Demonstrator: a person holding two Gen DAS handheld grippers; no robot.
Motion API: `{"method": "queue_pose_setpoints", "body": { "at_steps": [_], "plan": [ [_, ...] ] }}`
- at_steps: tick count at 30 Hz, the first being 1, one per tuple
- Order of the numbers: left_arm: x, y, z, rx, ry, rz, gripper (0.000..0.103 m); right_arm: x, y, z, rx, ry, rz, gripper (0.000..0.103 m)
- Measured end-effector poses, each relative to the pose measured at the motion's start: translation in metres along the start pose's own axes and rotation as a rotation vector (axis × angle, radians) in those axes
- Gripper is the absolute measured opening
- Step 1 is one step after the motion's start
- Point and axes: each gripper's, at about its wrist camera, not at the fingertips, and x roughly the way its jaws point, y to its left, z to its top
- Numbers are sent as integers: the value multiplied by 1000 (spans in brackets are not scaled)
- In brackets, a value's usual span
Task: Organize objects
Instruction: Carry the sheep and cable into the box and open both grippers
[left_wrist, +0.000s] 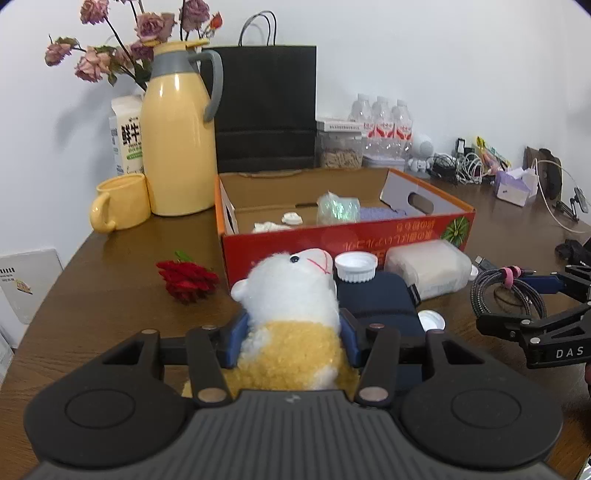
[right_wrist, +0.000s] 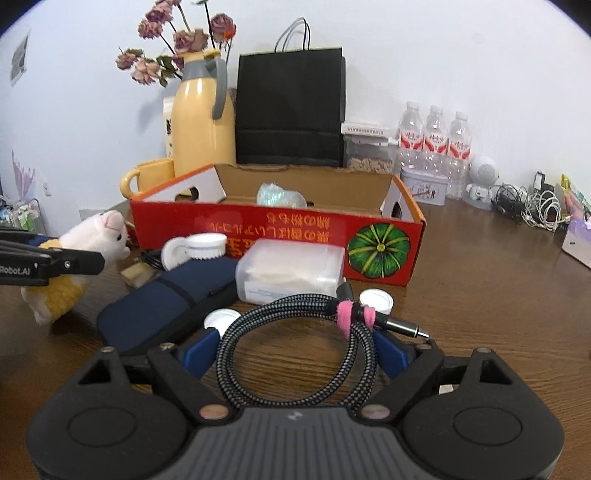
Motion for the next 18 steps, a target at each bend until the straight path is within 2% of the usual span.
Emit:
{"method": "queue_pose_setpoints", "body": {
  "at_steps": [5,10,18],
  "plan": [
    [-13,-2,14,4,-56,4,51,-12,2,8,-11,-50,7,88],
    [-18,-13,42,26,-127,5,51,-17,2,26,-24,-102,14,88],
    [10,-23,97,8,-211,6,51,3,-3,74,-28,-184,12,88]
  ]
}}
